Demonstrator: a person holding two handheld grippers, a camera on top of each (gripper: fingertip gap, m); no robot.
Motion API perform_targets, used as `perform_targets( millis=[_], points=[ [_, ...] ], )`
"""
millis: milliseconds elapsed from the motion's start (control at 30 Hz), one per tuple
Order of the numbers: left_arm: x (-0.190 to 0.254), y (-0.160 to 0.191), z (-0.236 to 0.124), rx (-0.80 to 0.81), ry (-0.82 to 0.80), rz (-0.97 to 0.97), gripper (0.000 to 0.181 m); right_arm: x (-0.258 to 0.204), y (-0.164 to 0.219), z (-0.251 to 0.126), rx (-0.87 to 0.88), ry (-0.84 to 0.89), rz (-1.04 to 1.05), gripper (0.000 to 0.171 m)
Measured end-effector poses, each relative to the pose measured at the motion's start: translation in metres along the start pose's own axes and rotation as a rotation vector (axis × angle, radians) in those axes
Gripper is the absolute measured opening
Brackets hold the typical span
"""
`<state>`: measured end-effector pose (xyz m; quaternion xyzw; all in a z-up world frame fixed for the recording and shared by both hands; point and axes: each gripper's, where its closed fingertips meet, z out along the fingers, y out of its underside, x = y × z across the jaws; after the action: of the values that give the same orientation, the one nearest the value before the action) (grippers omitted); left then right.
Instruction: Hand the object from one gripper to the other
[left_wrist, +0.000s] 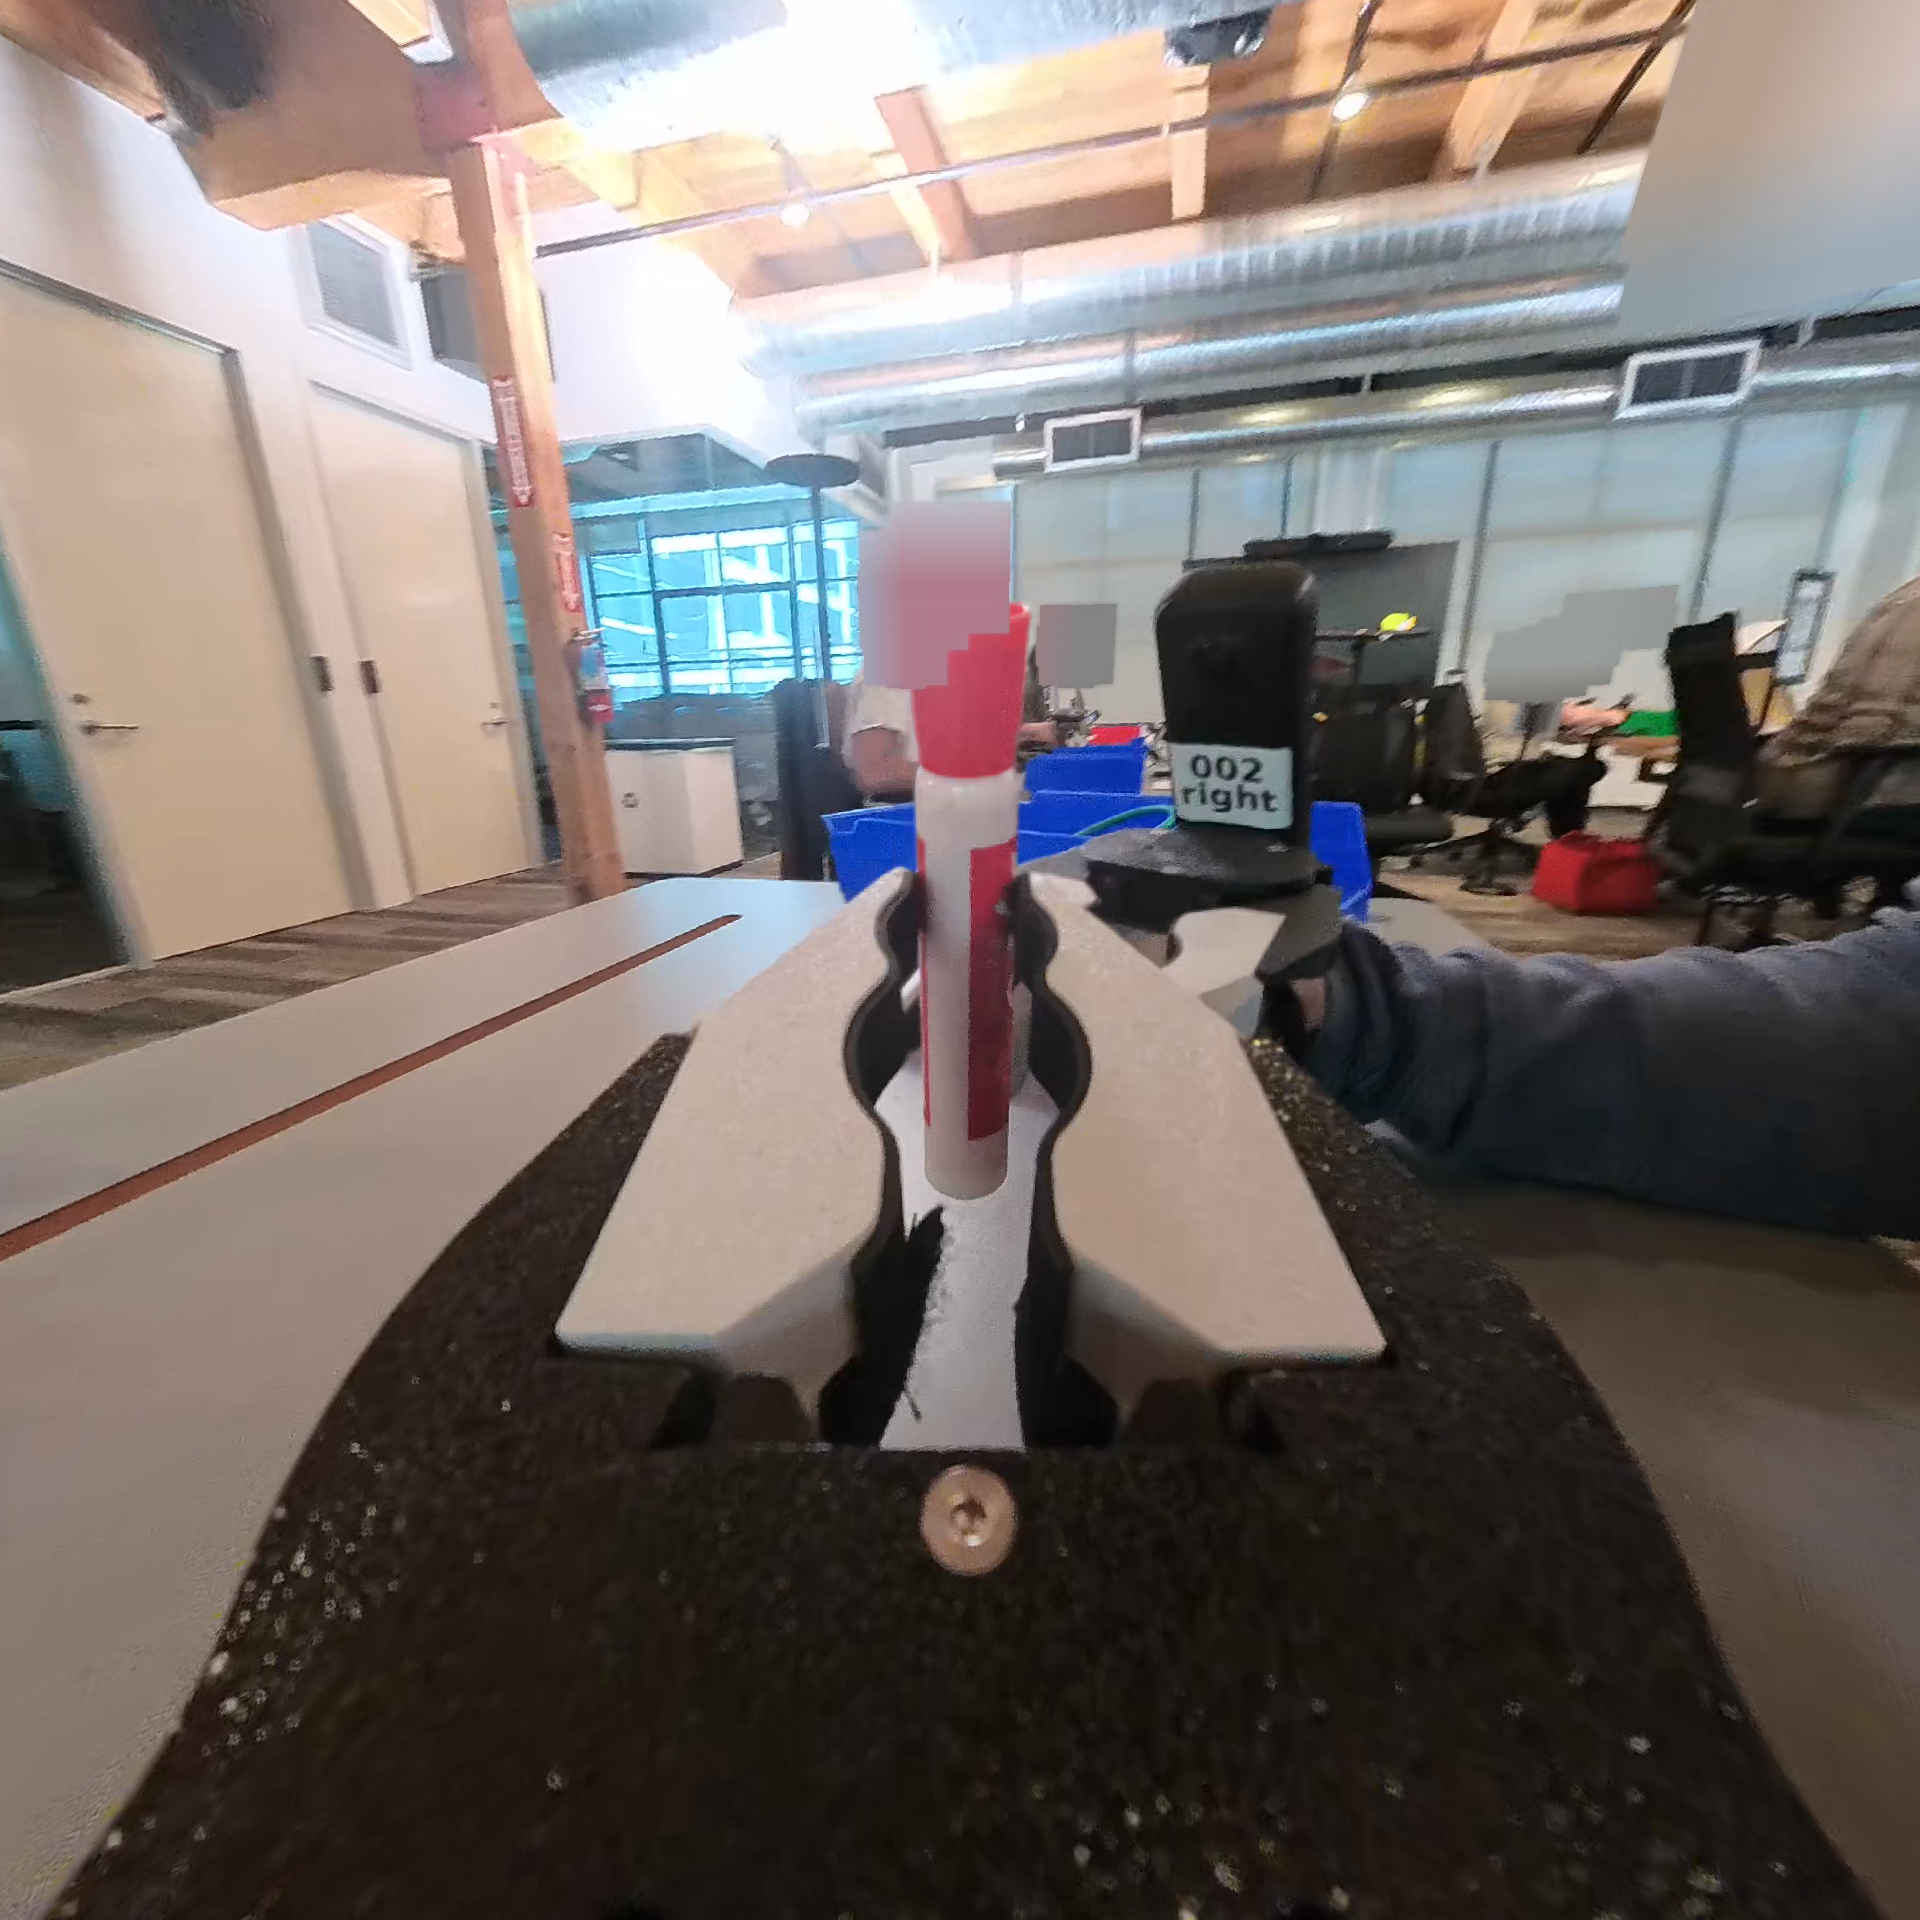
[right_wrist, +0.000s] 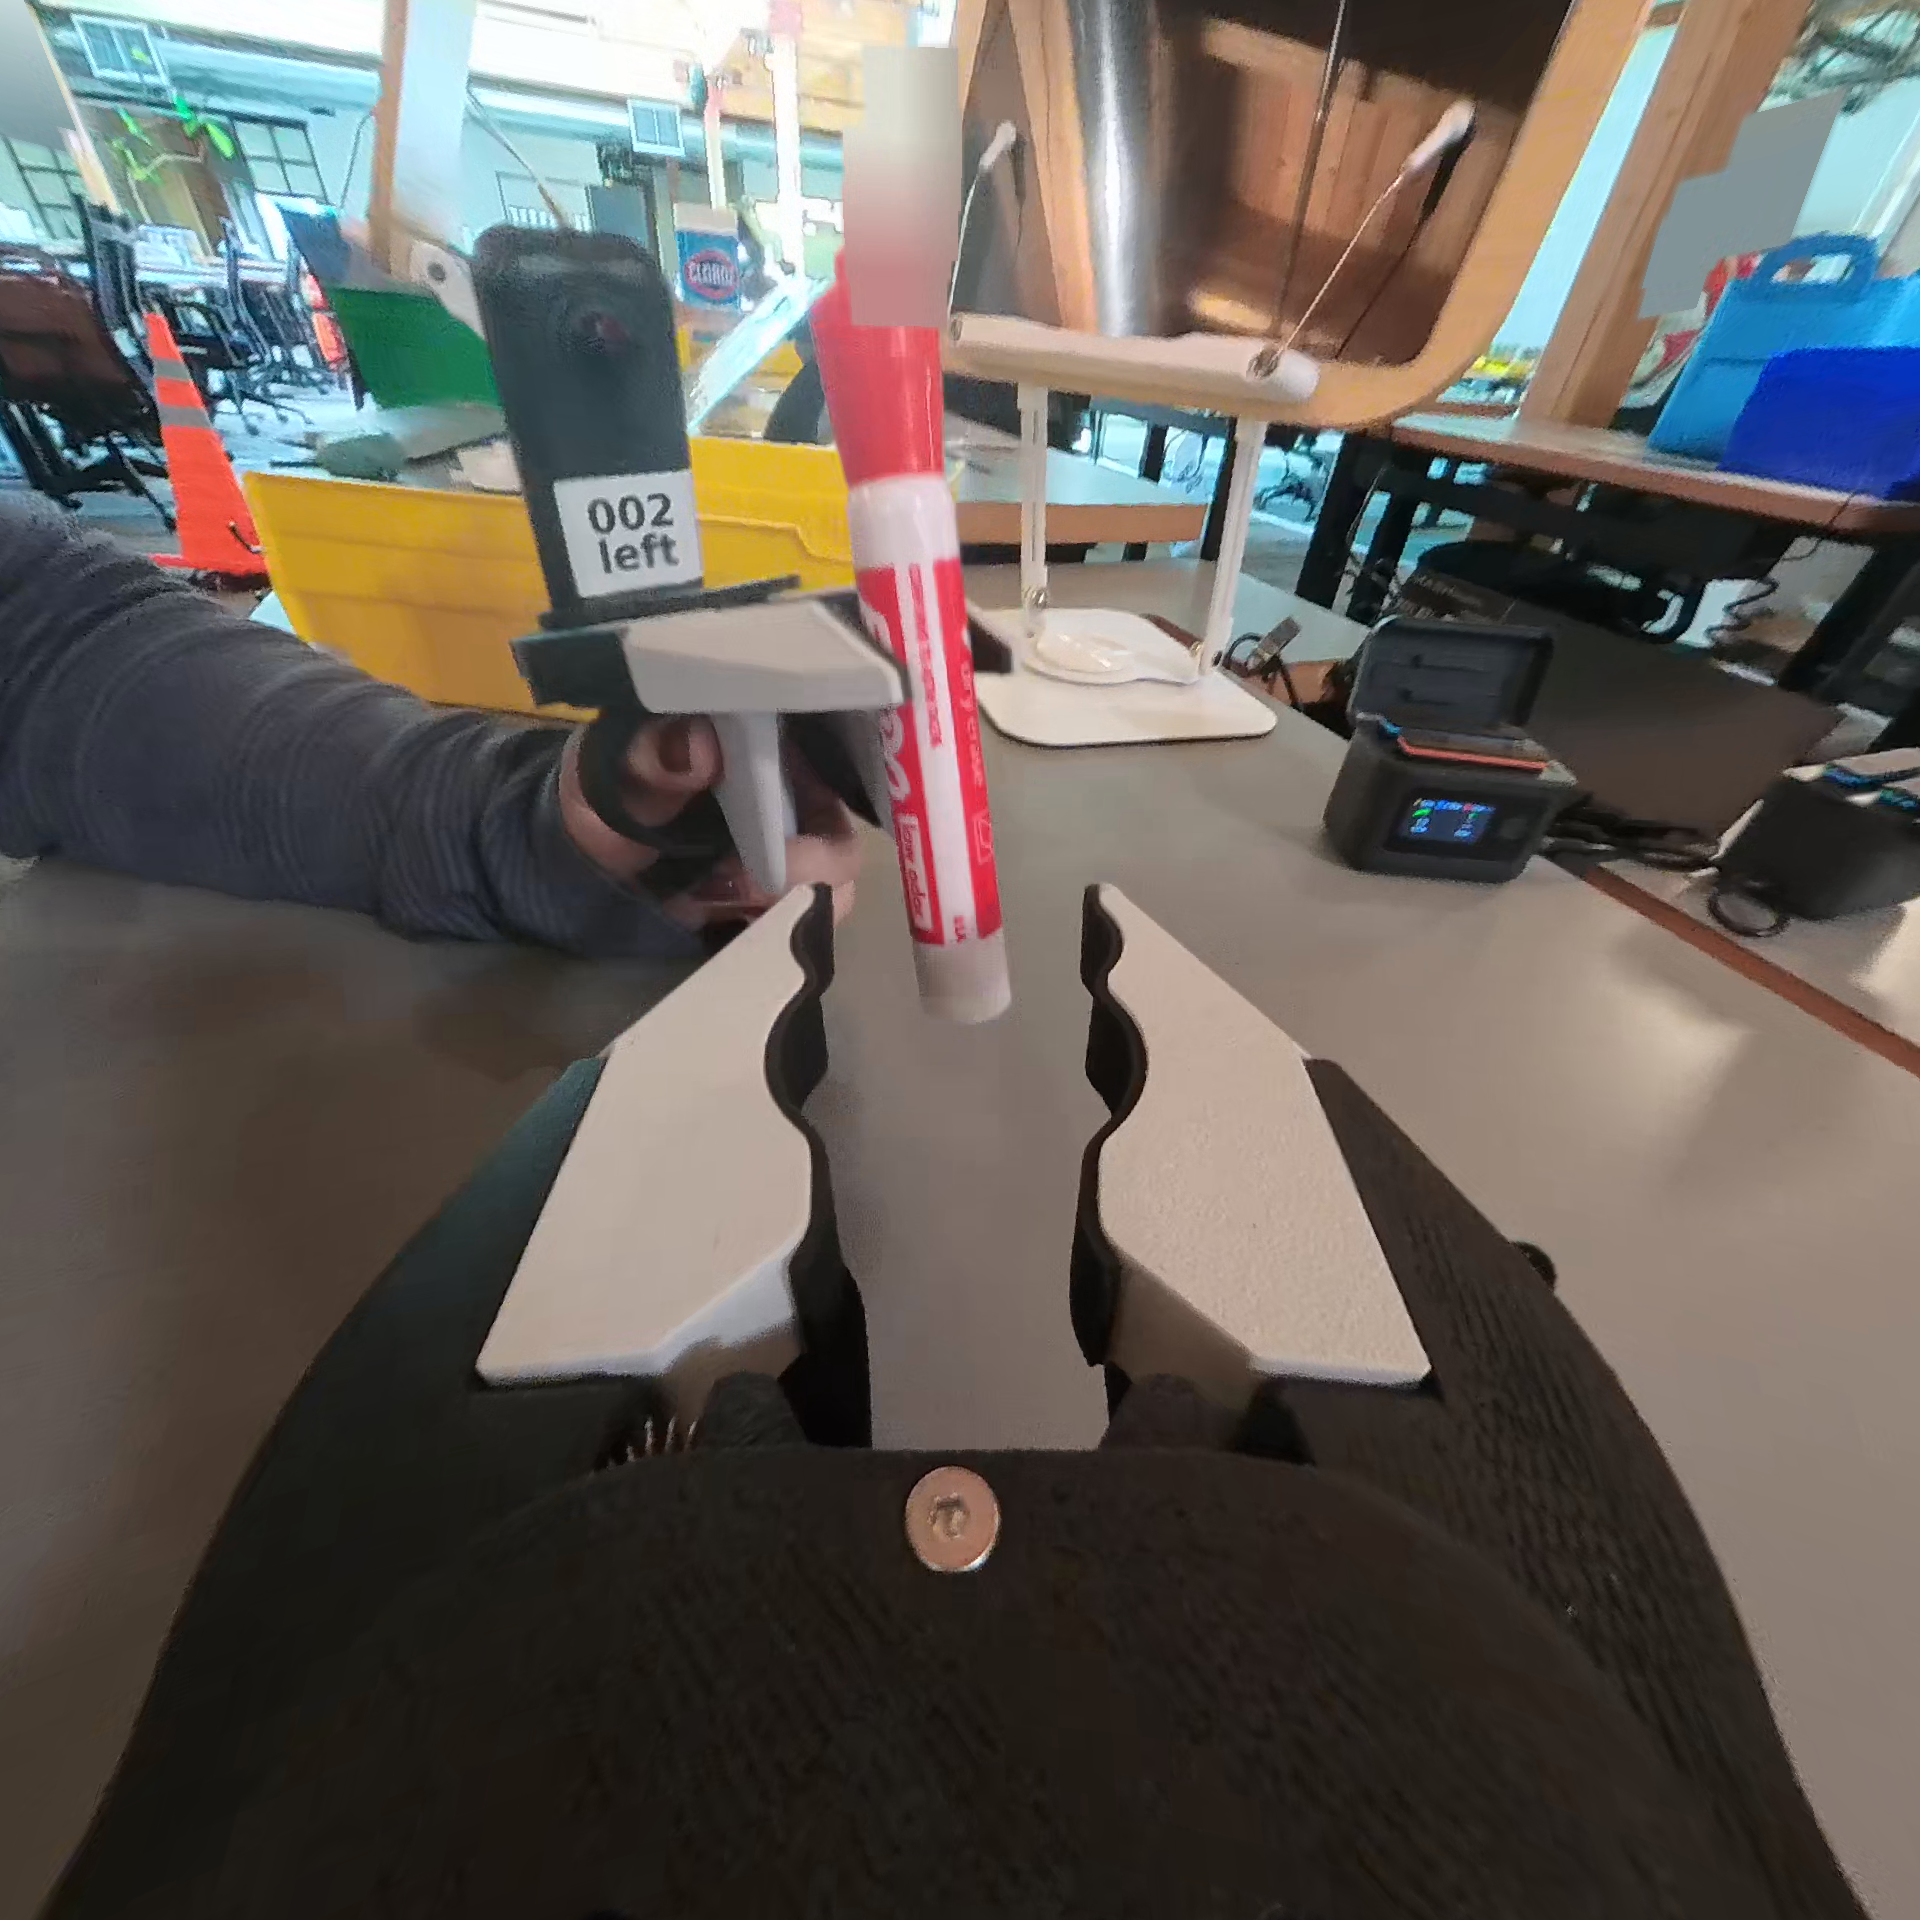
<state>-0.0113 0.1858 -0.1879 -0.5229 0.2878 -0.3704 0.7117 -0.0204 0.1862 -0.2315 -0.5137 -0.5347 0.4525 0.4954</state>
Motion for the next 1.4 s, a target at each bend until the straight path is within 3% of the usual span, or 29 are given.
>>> perform_targets(
  millis=[133, 200, 233, 300, 367, 467, 667, 800, 867, 1100, 1233, 1333, 1400],
  points=[
    [0.004, 0.000, 0.000, 0.010, 0.041, -0.032, 0.015, -0.007, 0.005, 0.003, -0.030, -0.044, 0.010, 0.017],
    [0.004, 0.001, 0.001, 0.005, 0.028, -0.014, 0.015, -0.007, 0.007, 0.003, -0.054, -0.057, 0.046, 0.017],
    [-0.002, 0.000, 0.001, 0.014, -0.025, 0.016, 0.021, -0.004, 0.007, 0.003, -0.061, -0.045, 0.073, 0.017],
    [-0.022, -0.007, -0.003, 0.035, -0.203, 0.129, 0.059, 0.009, 0.010, 0.001, -0.080, 0.012, 0.141, 0.017],
    [-0.035, -0.005, -0.006, -0.044, -0.349, 0.324, 0.071, 0.020, 0.013, -0.003, -0.088, 0.052, 0.205, 0.017],
    [-0.045, 0.004, -0.007, -0.219, -0.508, 0.718, 0.073, 0.032, 0.017, -0.008, -0.103, 0.108, 0.263, 0.017],
    [-0.030, 0.021, 0.000, -0.368, -0.428, 1.227, 0.066, 0.036, 0.025, -0.011, -0.164, 0.139, 0.252, 0.017],
    [-0.038, 0.031, -0.008, -0.497, -0.402, 1.697, 0.071, 0.012, 0.030, -0.008, -0.209, -0.021, 0.341, 0.017],
    [-0.040, 0.036, -0.009, -0.522, -0.378, 1.815, 0.074, -0.007, 0.029, -0.007, -0.223, -0.147, 0.427, 0.017],
    [-0.035, 0.037, -0.008, -0.503, -0.366, 1.797, 0.063, -0.032, 0.024, -0.010, -0.228, -0.315, 0.559, 0.017],
    [-0.038, 0.037, -0.009, -0.515, -0.378, 1.770, 0.016, -0.027, 0.029, -0.010, -0.252, -0.268, 0.523, 0.017],
    [-0.050, 0.040, -0.013, -0.577, -0.410, 1.705, 0.010, -0.016, 0.016, -0.008, -0.161, -0.213, 0.477, 0.019],
    [-0.058, 0.034, -0.016, -0.570, -0.463, 1.569, 0.009, -0.001, -0.002, -0.009, -0.048, -0.126, 0.413, 0.034]
  ],
)
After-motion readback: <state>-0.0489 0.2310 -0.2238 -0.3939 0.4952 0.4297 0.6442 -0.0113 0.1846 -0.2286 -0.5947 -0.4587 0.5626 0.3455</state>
